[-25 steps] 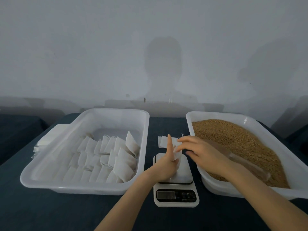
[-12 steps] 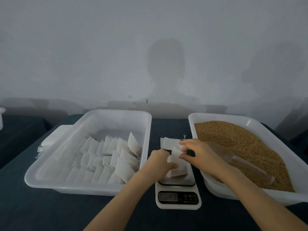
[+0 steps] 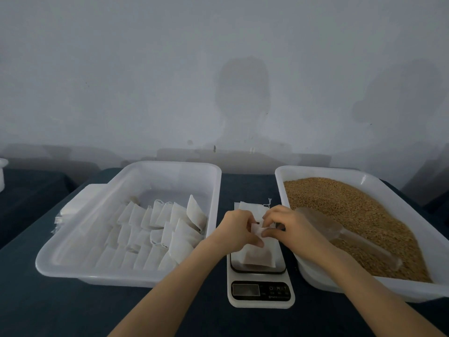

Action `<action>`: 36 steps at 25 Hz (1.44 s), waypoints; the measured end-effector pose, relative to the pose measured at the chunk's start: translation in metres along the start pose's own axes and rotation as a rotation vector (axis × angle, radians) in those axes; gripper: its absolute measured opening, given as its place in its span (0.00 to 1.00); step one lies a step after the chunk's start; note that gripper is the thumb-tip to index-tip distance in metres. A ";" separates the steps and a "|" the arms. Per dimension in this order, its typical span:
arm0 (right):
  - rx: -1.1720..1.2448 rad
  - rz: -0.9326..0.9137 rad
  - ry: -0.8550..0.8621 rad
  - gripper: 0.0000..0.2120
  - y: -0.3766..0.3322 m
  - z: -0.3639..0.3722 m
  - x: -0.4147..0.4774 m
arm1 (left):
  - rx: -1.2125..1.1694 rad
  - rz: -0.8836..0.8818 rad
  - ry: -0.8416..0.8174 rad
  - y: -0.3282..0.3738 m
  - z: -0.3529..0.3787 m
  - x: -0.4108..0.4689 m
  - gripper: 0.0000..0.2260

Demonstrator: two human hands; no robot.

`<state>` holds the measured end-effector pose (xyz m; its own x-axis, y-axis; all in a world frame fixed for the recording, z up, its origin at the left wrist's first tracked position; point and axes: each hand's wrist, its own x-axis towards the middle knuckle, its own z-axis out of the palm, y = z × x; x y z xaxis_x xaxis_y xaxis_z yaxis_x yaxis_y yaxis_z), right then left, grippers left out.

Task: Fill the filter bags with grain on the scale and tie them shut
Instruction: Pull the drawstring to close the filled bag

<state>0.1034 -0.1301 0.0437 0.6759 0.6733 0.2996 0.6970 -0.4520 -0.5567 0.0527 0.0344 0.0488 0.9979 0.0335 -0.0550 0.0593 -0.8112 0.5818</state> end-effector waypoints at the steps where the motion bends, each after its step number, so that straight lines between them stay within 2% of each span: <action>1: 0.016 0.027 -0.006 0.06 0.001 0.000 0.000 | -0.001 -0.001 0.012 -0.002 0.001 0.001 0.14; 7: 0.145 0.175 -0.041 0.13 0.005 -0.002 -0.002 | -0.021 0.004 0.042 -0.015 -0.005 0.006 0.19; 9: 0.185 0.176 0.010 0.15 0.003 -0.001 -0.003 | -0.033 0.031 0.039 -0.020 -0.009 0.008 0.19; 12: 0.199 0.121 0.150 0.10 0.000 0.001 -0.004 | -0.116 0.059 0.038 -0.028 -0.015 0.006 0.17; 16: 0.157 0.064 0.189 0.04 0.001 0.004 -0.007 | -0.151 0.074 0.084 -0.036 -0.013 0.005 0.13; 21: 0.117 0.066 0.224 0.02 0.006 0.007 -0.005 | -0.096 0.125 0.095 -0.036 -0.002 0.006 0.03; 27: 0.138 0.098 0.253 0.04 0.008 0.010 -0.006 | 0.001 0.156 0.158 -0.042 0.002 0.007 0.09; 36: 0.162 0.154 0.265 0.06 0.008 0.009 -0.008 | -0.058 0.172 0.200 -0.041 0.002 0.004 0.07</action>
<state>0.1015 -0.1338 0.0293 0.8239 0.4194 0.3813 0.5490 -0.4233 -0.7207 0.0543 0.0669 0.0228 0.9782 0.0174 0.2070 -0.1162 -0.7802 0.6146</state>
